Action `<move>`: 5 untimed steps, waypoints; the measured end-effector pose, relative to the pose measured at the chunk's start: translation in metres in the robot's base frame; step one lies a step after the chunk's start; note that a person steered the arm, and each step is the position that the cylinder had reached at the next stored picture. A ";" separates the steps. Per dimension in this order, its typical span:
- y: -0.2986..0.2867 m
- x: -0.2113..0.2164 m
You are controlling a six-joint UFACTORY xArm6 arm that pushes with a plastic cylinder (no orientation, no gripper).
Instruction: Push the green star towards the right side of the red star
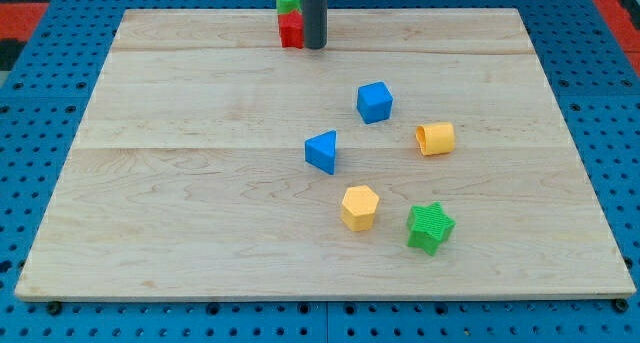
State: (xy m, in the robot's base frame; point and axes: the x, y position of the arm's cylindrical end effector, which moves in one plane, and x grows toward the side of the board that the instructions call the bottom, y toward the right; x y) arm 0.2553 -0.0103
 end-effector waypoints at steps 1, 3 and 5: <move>-0.008 -0.004; -0.002 -0.049; 0.159 -0.048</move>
State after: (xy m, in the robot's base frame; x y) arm 0.2070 0.1485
